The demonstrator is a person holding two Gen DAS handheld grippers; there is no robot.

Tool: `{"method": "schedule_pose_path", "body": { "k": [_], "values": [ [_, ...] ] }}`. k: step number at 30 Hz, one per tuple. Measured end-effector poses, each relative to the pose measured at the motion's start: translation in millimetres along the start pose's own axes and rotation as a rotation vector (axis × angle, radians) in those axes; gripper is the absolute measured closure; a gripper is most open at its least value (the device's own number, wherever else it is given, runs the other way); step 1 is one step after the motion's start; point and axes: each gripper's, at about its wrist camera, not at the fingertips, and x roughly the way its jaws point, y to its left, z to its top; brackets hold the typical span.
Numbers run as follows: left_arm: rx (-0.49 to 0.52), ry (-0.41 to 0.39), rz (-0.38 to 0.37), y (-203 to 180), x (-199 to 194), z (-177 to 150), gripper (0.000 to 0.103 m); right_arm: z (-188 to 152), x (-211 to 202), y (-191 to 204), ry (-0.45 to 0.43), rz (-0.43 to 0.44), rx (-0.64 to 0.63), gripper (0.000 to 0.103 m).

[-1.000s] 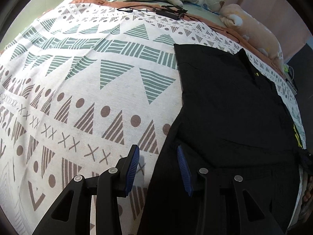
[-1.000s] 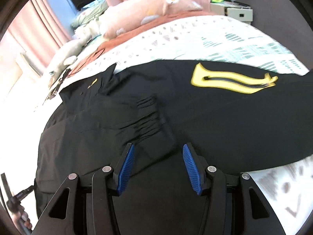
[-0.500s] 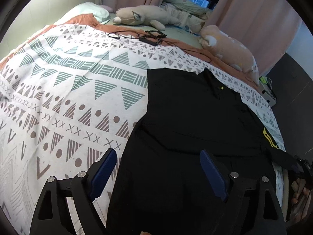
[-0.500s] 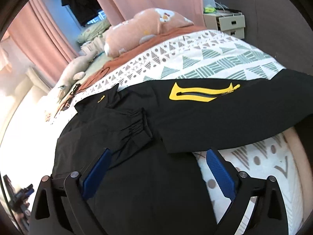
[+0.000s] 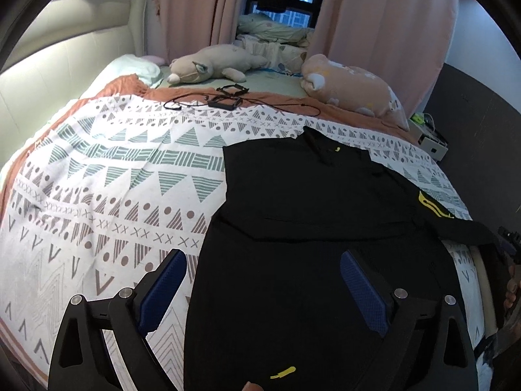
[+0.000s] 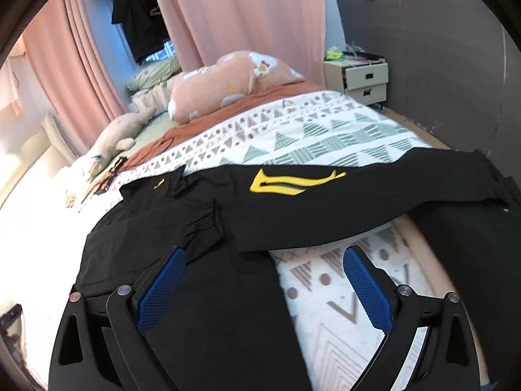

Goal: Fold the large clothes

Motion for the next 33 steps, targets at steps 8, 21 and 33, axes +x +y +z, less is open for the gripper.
{"method": "schedule_pose_path", "body": {
  "k": [8, 21, 33],
  "values": [
    [0.093, -0.060, -0.039, -40, -24, -4, 0.008, 3, -39, -31, -0.054, -0.071, 0.009, 0.005],
    [0.074, -0.115, -0.130, -98, -32, 1, 0.008, 0, -70, -79, -0.098, -0.049, -0.012, 0.005],
    [0.106, -0.083, -0.200, -156, 10, 1, 0.008, 0, -62, -166, -0.085, -0.100, 0.149, 0.005]
  ]
}}
